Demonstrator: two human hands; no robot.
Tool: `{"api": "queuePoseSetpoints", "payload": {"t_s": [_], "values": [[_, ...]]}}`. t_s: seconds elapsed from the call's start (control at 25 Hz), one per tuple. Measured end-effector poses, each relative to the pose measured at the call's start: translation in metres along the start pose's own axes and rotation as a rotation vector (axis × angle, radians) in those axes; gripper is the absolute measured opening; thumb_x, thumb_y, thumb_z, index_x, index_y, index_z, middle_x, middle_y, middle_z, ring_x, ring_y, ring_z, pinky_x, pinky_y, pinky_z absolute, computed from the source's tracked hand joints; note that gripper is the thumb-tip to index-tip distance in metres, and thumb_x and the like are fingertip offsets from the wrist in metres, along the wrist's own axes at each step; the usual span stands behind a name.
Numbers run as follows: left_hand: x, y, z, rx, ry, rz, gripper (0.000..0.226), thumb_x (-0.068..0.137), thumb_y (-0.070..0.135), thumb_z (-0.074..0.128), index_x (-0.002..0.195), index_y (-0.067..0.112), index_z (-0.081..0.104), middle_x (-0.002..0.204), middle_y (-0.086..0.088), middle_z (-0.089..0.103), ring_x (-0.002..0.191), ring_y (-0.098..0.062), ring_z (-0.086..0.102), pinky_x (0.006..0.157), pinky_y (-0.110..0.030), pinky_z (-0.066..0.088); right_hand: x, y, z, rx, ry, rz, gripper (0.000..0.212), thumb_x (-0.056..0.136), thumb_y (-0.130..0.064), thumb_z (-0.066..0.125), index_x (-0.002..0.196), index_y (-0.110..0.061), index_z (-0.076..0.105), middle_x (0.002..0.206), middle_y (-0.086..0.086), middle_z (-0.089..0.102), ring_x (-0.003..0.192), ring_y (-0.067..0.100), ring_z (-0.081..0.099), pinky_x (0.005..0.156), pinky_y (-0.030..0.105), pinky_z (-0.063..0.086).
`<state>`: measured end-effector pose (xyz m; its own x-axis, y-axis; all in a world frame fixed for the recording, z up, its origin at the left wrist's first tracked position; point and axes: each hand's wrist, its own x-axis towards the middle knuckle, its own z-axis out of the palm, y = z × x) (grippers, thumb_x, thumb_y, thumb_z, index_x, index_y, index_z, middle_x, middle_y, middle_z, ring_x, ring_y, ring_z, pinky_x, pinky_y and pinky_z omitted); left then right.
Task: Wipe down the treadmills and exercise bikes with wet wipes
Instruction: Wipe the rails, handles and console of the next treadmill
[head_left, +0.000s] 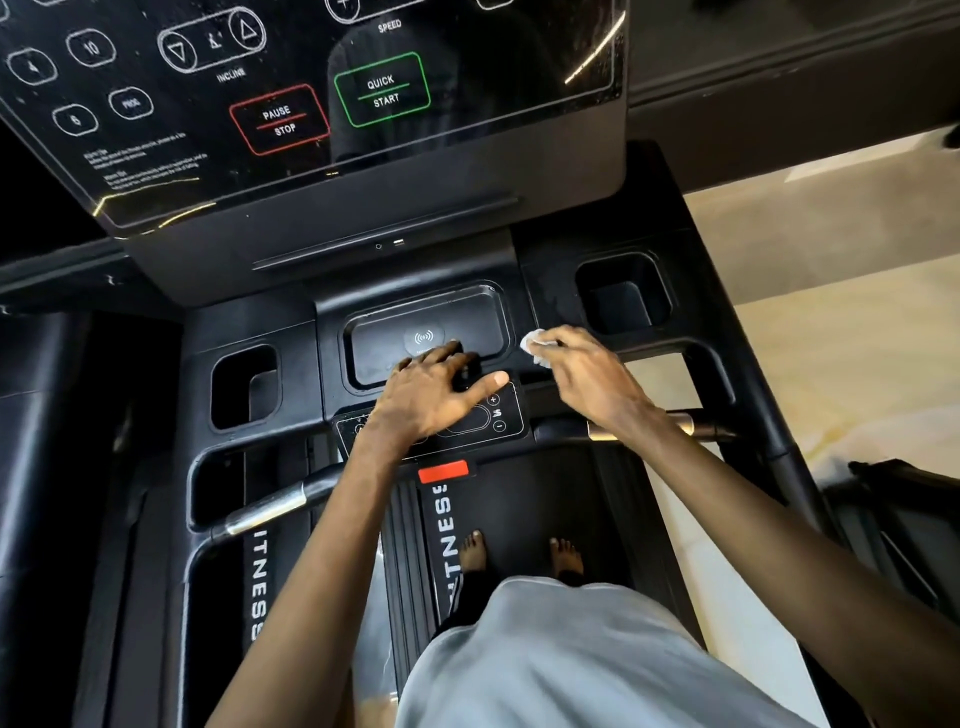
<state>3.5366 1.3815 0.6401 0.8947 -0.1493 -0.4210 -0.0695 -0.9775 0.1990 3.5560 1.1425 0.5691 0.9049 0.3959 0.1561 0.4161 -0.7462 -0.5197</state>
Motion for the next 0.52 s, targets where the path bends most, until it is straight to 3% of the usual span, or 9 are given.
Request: {"api": "queuePoseSetpoints", "payload": {"t_s": [0.12,0.36,0.52], "values": [[0.001,0.000,0.001,-0.007,-0.002,-0.010,0.101,0.076,0.096,0.013,0.153,0.035,0.038,0.166,0.003,0.024,0.150,-0.024,0.028,0.123,-0.048,0.017,-0.001,0.011,0.004,-0.036,0.093,0.121,0.045,0.097,-0.001,0.051,0.139,-0.015,0.059,0.144,0.000,0.055,0.133,0.017,0.051,0.109,0.038,0.048],[-0.001,0.001,-0.001,-0.014,0.008,-0.001,0.090,0.085,0.089,0.022,0.153,0.033,0.037,0.166,0.002,0.025,0.150,-0.024,0.027,0.122,-0.049,0.017,-0.004,0.013,0.006,-0.102,-0.093,-0.157,0.062,0.088,0.008,0.051,0.145,-0.017,0.053,0.154,-0.002,0.045,0.144,0.011,0.038,0.123,0.035,0.023],[-0.002,0.003,-0.003,-0.050,-0.020,-0.011,0.086,0.087,0.086,0.017,0.154,0.035,0.037,0.166,0.004,0.023,0.152,-0.023,0.024,0.123,-0.049,0.012,-0.008,0.027,-0.008,-0.133,-0.030,-0.006,0.048,0.104,-0.020,0.043,0.152,-0.016,0.042,0.160,-0.002,0.035,0.149,0.010,0.030,0.124,0.042,0.023]]}}
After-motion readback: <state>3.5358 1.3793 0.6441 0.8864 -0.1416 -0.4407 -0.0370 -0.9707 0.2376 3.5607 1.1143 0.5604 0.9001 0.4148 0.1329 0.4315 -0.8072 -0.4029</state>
